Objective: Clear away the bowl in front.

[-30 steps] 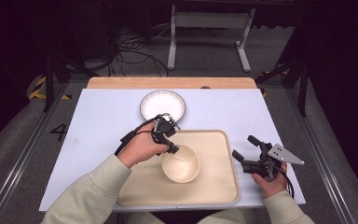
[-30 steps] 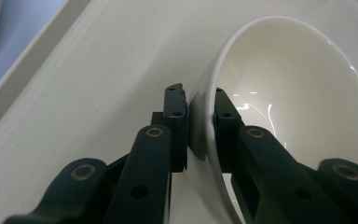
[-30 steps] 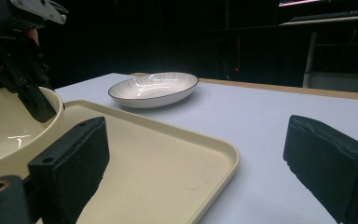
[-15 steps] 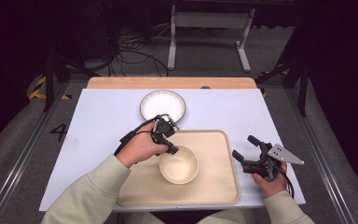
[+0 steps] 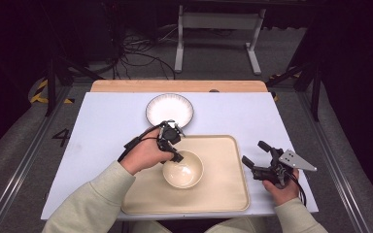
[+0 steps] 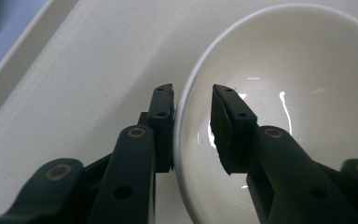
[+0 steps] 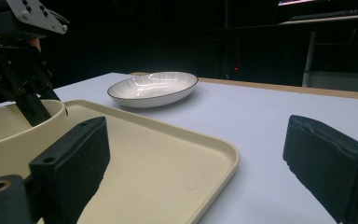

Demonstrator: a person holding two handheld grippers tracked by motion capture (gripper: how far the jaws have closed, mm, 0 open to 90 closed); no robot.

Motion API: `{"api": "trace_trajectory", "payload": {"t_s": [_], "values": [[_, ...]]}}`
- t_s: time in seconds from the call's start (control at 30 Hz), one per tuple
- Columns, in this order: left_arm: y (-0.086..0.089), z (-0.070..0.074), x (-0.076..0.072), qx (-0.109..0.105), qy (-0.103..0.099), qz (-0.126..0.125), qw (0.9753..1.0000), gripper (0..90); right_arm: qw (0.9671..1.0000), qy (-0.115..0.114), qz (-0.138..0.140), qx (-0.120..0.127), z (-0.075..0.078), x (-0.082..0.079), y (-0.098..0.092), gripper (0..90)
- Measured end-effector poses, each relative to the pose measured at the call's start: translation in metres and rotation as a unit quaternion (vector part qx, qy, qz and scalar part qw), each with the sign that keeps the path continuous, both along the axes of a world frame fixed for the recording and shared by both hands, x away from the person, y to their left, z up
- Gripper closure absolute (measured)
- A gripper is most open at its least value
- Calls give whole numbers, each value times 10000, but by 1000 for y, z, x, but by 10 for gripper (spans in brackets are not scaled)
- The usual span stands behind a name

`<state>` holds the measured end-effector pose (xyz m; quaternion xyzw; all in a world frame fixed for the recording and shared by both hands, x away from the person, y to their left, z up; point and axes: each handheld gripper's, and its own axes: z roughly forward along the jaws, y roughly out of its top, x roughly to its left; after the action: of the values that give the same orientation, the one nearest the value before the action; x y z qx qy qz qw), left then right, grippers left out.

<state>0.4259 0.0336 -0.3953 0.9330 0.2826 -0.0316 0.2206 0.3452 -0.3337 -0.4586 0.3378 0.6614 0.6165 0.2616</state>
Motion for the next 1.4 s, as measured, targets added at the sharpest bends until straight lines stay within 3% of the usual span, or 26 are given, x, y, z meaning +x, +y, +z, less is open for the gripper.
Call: {"api": "trace_trajectory", "payload": {"t_s": [0.2,0.3,0.33,0.37,0.43,0.57,0.8,0.83,0.87,0.97,1.03,1.1,1.27,1.4], "values": [[0,4,-4,-233,-120,-15,9997,604,10000,14,-9,-7,0,0,0,73],[2,6,-5,-335,-375,-104,9987,510,10000,18,-7,1,0,0,0,72],[2,6,-5,-335,-375,-104,9987,475,10000,18,-7,1,0,0,0,72],[3,9,-6,-366,-584,-183,9975,475,10000,41,1,25,0,0,0,72],[6,12,-9,-443,-770,-176,9959,404,10000,45,-3,30,0,1,0,68],[12,22,-18,-654,-1022,-167,9925,350,9999,111,38,60,0,2,-1,62],[25,31,-35,-958,-1351,-176,9860,299,9999,113,65,22,0,2,-1,57],[25,31,-35,-958,-1351,-176,9860,293,9999,113,65,22,0,2,-1,57],[30,33,-40,-1084,-1451,-155,9833,285,9998,154,80,35,1,3,-1,57],[38,36,-46,-1193,-1632,-137,9793,264,9997,219,128,64,1,5,-2,49],[41,36,-49,-1236,-1662,-108,9783,253,9996,240,153,60,1,6,-2,50],[50,38,-54,-1306,-1796,-56,9750,244,9994,298,180,50,1,7,-2,54],[62,39,-61,-1387,-1898,48,9720,231,9987,442,231,-32,2,10,0,60],[76,38,-67,-1535,-2014,145,9673,225,9985,500,236,-37,2,11,0,62]]}}
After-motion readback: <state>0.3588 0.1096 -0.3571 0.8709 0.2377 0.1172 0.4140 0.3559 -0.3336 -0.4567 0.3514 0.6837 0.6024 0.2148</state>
